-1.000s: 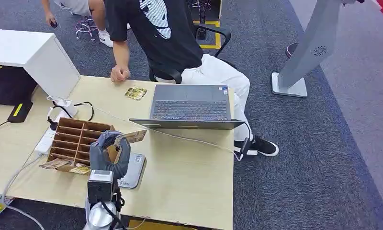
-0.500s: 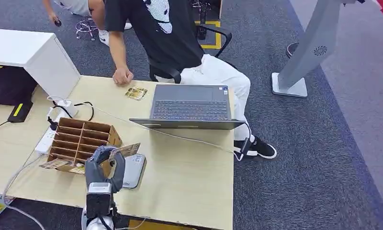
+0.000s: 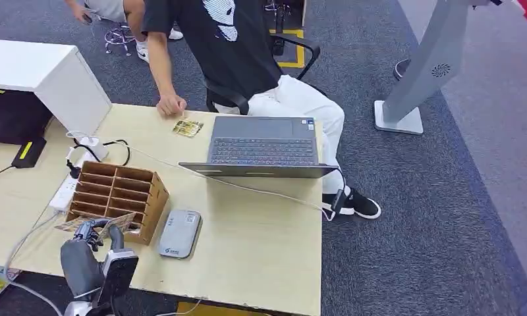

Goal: Pass the card to the sensor for recognition and then transmit it.

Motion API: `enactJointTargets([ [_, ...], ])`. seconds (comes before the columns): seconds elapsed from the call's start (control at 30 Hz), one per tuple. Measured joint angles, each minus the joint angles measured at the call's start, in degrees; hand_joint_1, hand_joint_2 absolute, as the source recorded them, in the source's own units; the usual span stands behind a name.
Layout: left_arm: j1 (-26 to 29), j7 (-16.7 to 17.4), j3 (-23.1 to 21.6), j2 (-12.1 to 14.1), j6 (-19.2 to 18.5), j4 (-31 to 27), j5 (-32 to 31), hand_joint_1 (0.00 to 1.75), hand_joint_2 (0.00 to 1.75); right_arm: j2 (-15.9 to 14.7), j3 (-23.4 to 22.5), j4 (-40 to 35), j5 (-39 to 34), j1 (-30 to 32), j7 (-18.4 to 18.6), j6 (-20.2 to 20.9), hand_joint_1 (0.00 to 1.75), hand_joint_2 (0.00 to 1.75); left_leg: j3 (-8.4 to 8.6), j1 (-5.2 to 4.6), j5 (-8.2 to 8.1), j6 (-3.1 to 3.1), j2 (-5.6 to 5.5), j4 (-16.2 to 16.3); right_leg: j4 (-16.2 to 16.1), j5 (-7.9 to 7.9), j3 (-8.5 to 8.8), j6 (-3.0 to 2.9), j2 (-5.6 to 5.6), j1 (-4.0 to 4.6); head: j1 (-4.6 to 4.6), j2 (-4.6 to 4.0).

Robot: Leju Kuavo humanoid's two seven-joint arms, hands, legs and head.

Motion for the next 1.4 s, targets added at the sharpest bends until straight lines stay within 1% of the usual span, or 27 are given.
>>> enactJointTargets([
  [0.13, -0.2, -0.1, 1.0, 0.0, -0.4, 1.2, 0.2, 1.75, 1.75, 0.0, -0.2, 0.0, 0.0, 0.0, 0.0, 0.0, 0.00, 1.75, 0.00, 0.00, 0.00, 0.00, 0.00, 0.0, 0.0, 0.00, -0.01, 0.00, 0.00, 0.00, 0.00, 0.00],
  [0.5, -0.4, -0.3, 1.6, 0.0, -0.6, 2.2, 0.3, 1.75, 1.75, 0.0, -0.2, 0.0, 0.0, 0.0, -0.1, 0.0, 0.00, 1.75, 0.00, 0.00, 0.00, -0.01, 0.00, 0.0, 0.0, 0.00, -0.02, 0.00, 0.00, 0.00, 0.00, 0.00],
  [0.63, -0.7, -1.9, 1.7, 0.0, -1.5, 2.6, 1.3, 1.75, 1.75, 0.0, -0.2, 0.0, 0.2, 0.0, -0.4, 0.0, 0.00, 1.75, 0.01, 0.00, 0.00, 0.00, 0.00, 0.0, 0.0, 0.00, -0.02, 0.00, 0.00, 0.00, 0.00, 0.00],
  [0.77, -2.4, -3.8, 1.6, -0.1, -3.0, 3.3, 2.2, 1.75, 1.75, 0.0, -0.2, 0.0, 1.1, -0.2, 0.1, -0.3, 0.00, 1.75, 0.03, 0.00, 0.00, 0.00, 0.00, 0.0, 0.0, 0.00, -0.02, 0.00, 0.00, 0.00, 0.02, 0.00],
  [0.87, -3.8, -4.5, -0.4, -0.1, -4.3, 3.5, 2.3, 1.75, 1.75, 0.0, -0.2, 0.0, 1.3, -0.4, 0.2, -0.3, 0.00, 1.75, 0.03, 0.00, 0.01, 0.00, 0.00, 0.0, 0.0, 0.00, -0.01, 0.00, 0.00, 0.00, 0.00, 0.00],
  [0.93, -4.5, -4.5, -2.9, -0.1, -4.9, 3.5, 2.0, 1.75, 1.75, 0.2, -0.2, 0.0, 1.6, -0.4, 0.4, -0.3, 0.00, 1.75, 0.03, -0.01, 0.01, 0.00, 0.00, 0.0, 0.0, 0.01, 0.00, 0.00, 0.00, 0.00, 0.00, 0.00],
  [1.1, -5.2, -2.7, -7.0, 0.2, -5.2, 3.6, 1.8, 1.75, 1.75, 0.4, -0.2, 0.0, 2.1, -0.4, 0.3, -0.2, 0.00, 1.75, 0.02, -0.01, 0.00, 0.00, 0.01, 0.0, 0.0, 0.00, -0.01, 0.00, 0.01, 0.00, 0.00, 0.00],
  [1.2, -5.2, -2.1, -7.8, 0.6, -5.1, 3.9, 2.6, 1.75, 1.75, 0.5, -0.2, 0.0, 2.0, -0.4, 0.2, -0.2, 0.00, 1.75, 0.02, 0.00, 0.00, -0.01, 0.01, 0.0, 0.0, 0.00, -0.03, 0.00, 0.02, 0.01, 0.00, 0.00],
  [1.4, -5.0, -1.4, -8.1, 1.2, -5.1, 4.5, 3.3, 1.75, 1.75, 0.5, -0.2, 0.0, 2.1, -0.4, 0.2, -0.2, 0.00, 1.75, 0.01, 0.00, 0.00, -0.01, 0.01, 0.0, 0.0, 0.00, -0.02, 0.00, 0.01, 0.00, 0.00, 0.00],
])
